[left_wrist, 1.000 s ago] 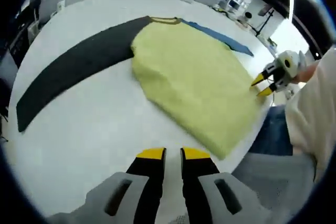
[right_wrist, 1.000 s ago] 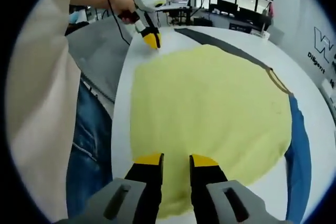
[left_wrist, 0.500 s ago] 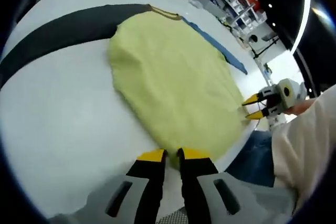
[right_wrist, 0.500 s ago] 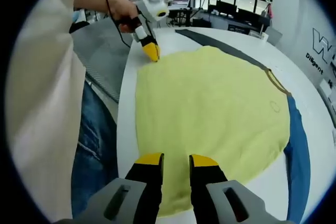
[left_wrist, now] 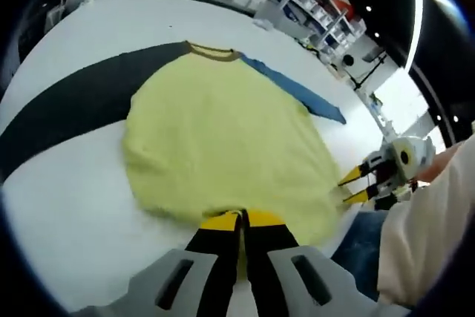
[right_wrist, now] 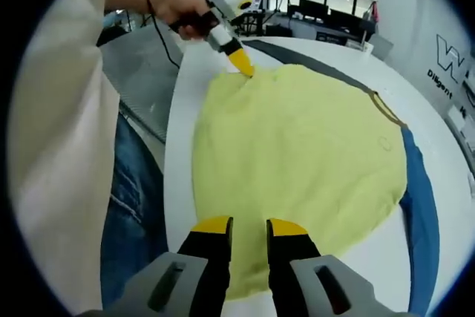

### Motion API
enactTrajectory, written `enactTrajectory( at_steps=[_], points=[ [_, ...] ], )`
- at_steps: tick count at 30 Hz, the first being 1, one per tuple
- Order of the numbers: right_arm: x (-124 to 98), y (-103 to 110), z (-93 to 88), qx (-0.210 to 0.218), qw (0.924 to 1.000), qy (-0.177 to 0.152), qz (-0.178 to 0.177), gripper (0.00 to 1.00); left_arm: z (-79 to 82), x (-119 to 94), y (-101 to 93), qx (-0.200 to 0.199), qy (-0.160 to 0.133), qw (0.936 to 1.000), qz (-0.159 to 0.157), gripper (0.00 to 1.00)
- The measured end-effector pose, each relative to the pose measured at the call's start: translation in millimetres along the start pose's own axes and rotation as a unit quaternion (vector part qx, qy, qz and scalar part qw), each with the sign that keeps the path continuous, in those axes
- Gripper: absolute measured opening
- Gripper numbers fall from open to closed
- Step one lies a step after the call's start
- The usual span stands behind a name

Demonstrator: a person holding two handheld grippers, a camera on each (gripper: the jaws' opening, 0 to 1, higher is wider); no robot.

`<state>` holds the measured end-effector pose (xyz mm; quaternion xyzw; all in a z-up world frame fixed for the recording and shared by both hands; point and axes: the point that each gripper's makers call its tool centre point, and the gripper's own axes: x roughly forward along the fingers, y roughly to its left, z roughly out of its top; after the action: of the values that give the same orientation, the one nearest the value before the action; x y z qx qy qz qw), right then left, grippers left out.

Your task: Fold the garment on the visible template until the final outline fits inside the template.

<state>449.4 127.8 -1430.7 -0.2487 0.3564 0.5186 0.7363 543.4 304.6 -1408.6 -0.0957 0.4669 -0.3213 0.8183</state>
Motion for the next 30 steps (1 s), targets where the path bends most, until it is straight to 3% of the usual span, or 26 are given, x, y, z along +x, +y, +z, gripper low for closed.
enactTrajectory(
  at_steps=[4,6,8,13,14,15,18,20,22,26,30],
  points=[
    [-0.5,-2.3,-0.1,0.0,1.0,0.002,0.0,0.12,15.1,17.0,-9.0,0.004,-0.009,0.9998,-0.015,0.03],
    [-0.6,-4.1,0.6,0.0,1.0,0.001,0.0,0.12,24.6,25.8,-20.1,-0.014,-0.026,0.9986,-0.044,0.01],
    [-0.3,-4.9,1.4,0.0,1.0,0.002,0.001,0.12,31.2,30.3,-25.6,-0.005,-0.042,0.9975,-0.056,0.03],
    [-0.9,-7.3,3.2,-0.002,1.0,0.003,0.002,0.12,31.0,22.3,-23.4,-0.002,-0.043,0.9978,-0.05,0.12],
    [-1.6,-7.5,3.7,-0.002,1.0,0.004,0.002,0.12,32.4,18.2,-19.8,0.003,-0.048,0.9979,-0.043,0.14],
    [-2.0,-7.9,4.3,-0.002,1.0,0.004,0.003,0.11,34.9,9.1,-5.3,0.012,-0.06,0.9981,-0.012,0.15],
    [-2.5,-8.5,5.1,-0.002,1.0,0.004,0.003,0.11,29.1,-6.2,11.1,0.012,-0.058,0.9982,0.01,0.13],
    [-1.7,-8.1,4.5,-0.002,1.0,0.004,0.004,0.11,16.7,-11.4,23.5,0.001,-0.044,0.9988,0.024,0.14],
    [-0.2,-7.3,2.9,-0.004,0.9999,0.007,0.007,0.11,-4.6,-10.0,31.3,-0.015,-0.007,0.9993,0.033,0.13],
    [1.1,-6.5,2.4,-0.003,0.9999,0.007,0.008,0.11,-19.3,5.3,18.8,-0.01,0.008,0.9998,0.013,0.15],
    [0.7,-5.9,1.8,-0.001,0.9999,0.007,0.007,0.11,-21.0,17.4,8.7,-0.011,0.006,0.9999,0.003,0.16]
  ],
)
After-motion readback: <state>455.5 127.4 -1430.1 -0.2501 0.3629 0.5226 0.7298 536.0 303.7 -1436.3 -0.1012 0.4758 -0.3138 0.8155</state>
